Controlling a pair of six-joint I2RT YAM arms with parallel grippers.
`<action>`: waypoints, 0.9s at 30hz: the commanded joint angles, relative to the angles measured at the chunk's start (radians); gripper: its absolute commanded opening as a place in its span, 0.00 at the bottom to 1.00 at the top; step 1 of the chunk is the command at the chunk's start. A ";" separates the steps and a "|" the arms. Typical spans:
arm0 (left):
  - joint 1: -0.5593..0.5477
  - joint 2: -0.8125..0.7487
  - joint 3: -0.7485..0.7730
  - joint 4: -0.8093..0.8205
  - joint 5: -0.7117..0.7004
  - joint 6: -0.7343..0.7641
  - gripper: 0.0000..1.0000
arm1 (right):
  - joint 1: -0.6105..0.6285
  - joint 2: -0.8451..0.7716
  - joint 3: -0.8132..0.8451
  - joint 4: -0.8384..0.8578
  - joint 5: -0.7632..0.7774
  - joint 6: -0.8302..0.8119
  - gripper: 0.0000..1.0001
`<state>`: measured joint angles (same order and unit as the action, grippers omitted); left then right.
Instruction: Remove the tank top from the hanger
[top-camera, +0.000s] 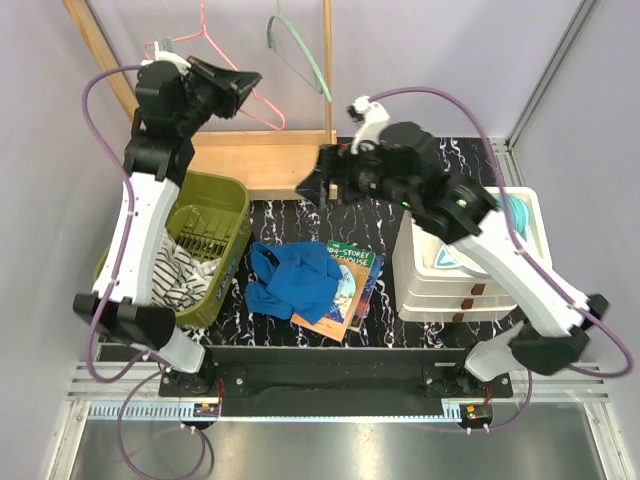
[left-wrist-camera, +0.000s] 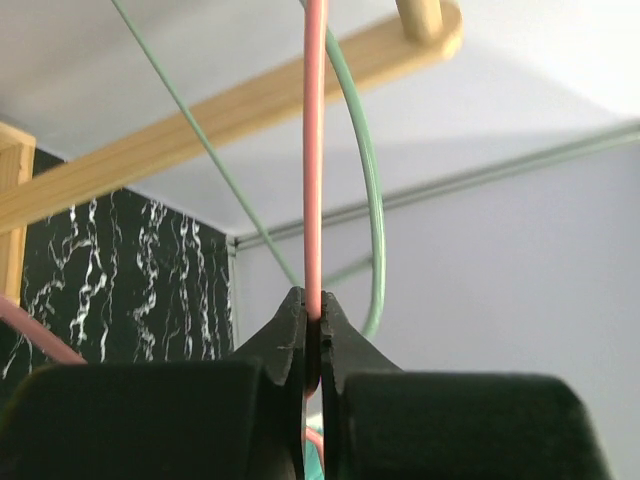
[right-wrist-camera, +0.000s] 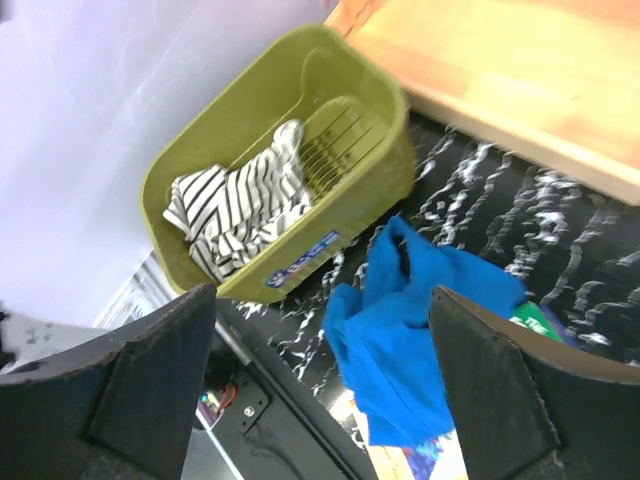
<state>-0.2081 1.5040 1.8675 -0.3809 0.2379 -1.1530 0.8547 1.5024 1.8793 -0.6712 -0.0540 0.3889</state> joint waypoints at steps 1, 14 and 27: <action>0.047 0.122 0.203 0.079 0.073 -0.102 0.00 | -0.002 -0.180 -0.049 -0.025 0.176 -0.035 0.95; 0.110 0.447 0.452 0.157 0.127 -0.295 0.00 | 0.000 -0.429 -0.193 -0.117 0.374 0.013 0.98; 0.139 0.403 0.383 0.123 0.192 -0.200 0.39 | -0.002 -0.367 -0.161 -0.128 0.336 -0.001 1.00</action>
<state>-0.0853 1.9831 2.2646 -0.2783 0.3790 -1.4246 0.8547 1.1015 1.6939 -0.8104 0.3016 0.3901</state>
